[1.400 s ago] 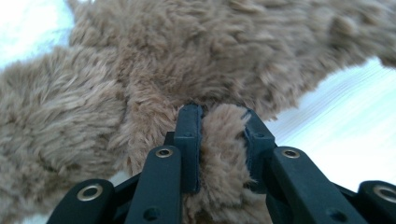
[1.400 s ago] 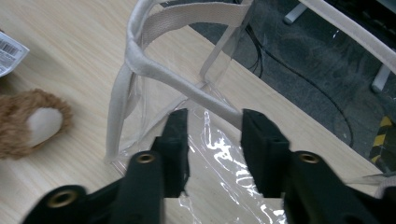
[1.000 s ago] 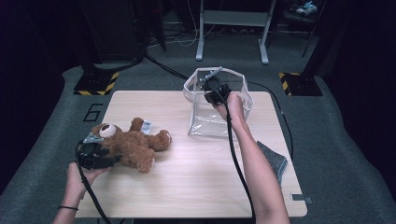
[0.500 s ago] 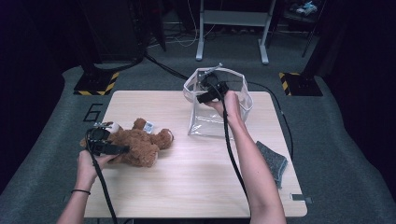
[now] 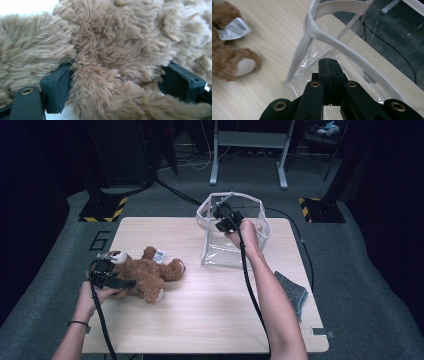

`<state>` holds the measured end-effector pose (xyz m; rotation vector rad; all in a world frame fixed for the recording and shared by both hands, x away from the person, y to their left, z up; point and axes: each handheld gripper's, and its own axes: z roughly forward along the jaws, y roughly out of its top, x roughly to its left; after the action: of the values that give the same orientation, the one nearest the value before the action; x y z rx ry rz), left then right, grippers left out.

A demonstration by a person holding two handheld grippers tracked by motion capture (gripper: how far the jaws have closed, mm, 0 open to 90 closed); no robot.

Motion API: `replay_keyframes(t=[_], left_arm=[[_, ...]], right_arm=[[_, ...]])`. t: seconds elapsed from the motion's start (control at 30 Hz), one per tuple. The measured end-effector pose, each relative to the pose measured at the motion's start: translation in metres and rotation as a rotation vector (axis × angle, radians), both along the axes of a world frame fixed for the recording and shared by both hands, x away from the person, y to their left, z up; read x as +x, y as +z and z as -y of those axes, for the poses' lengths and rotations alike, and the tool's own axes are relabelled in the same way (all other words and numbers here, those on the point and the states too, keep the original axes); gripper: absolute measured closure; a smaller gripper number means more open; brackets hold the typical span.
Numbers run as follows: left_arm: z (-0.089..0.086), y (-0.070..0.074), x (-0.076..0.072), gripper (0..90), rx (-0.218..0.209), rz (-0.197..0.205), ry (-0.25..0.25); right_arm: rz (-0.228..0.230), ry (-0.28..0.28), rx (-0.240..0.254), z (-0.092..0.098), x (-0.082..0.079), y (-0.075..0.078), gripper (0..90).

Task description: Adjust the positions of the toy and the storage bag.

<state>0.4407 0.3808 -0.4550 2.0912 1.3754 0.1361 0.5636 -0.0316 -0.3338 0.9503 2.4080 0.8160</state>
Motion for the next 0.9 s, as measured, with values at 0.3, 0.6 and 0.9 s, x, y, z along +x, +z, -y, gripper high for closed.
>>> replay_keyframes(t=[0.3, 0.6, 0.9], left_arm=[[-0.003, 0.004, -0.005, 15.6, -0.026, 0.038, 0.017], [0.037, 0.052, -0.019, 13.4, -0.030, 0.191, 0.079], [0.108, 0.053, 0.004, 11.3, 0.143, 0.205, 0.044]], right_arm=[[0.004, 0.003, 0.068, 0.028, -0.054, -0.010, 61.6], [-0.115, -0.104, 0.076, 0.071, -0.100, -0.080, 29.2], [-0.160, -0.253, 0.166, 0.108, -0.122, -0.123, 25.5]])
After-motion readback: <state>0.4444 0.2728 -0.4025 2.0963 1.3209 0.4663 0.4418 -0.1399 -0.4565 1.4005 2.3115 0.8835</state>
